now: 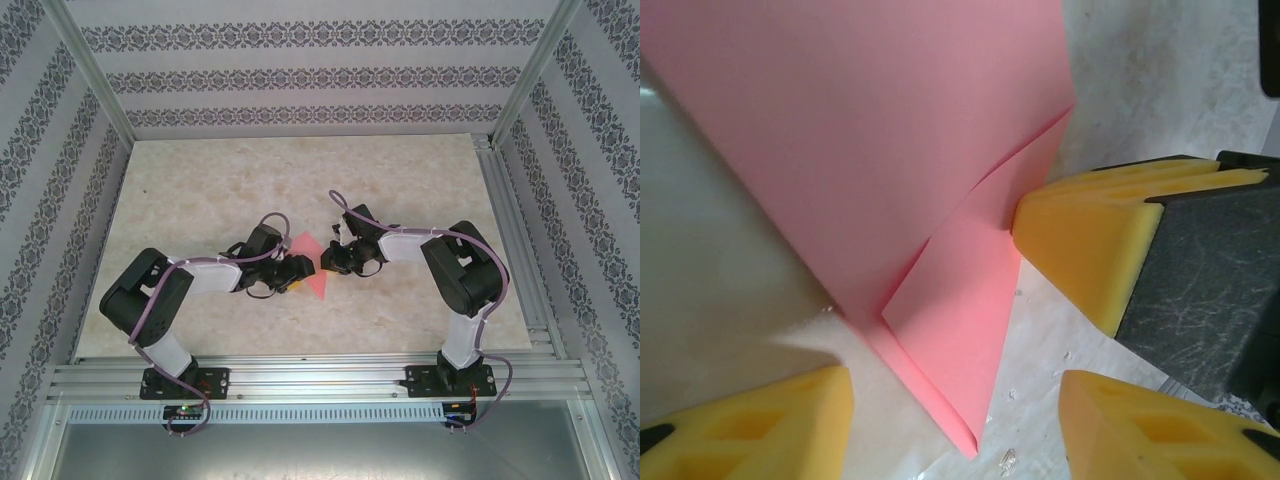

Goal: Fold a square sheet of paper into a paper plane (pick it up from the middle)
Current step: Turn over the paper at the center of the table.

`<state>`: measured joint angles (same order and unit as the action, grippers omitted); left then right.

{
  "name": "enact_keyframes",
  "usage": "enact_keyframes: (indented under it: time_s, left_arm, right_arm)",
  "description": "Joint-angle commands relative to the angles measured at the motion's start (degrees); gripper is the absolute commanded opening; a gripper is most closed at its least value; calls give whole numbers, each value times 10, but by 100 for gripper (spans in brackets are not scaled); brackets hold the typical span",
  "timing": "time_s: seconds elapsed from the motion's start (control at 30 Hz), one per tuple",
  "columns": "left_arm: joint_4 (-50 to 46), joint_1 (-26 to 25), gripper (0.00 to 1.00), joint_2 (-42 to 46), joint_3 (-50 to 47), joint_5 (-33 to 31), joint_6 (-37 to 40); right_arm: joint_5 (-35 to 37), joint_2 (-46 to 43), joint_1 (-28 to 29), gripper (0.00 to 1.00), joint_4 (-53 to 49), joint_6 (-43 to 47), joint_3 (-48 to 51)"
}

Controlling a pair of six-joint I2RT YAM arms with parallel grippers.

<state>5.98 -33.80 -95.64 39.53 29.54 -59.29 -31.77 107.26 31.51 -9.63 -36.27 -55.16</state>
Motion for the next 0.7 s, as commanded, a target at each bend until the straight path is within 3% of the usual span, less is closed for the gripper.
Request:
enact_keyframes:
  time_s: [0.0, 0.13, 0.33, 0.67]
  left_arm:
    - [65, -11, 51, -35, -7, 10, -22]
    - [82, -16, 40, -50, -2, 11, -30]
    - [90, -17, 33, -40, -5, -6, -39]
    - [80, -17, 36, -8, -15, -33, -49]
  right_arm:
    - [2, 8, 7, 15, 2, 7, -7]
    - [0, 10, 7, 15, 2, 6, -8]
    - [-2, 9, 6, 15, 5, 5, -4]
    - [-2, 4, 4, 15, 6, 5, -2]
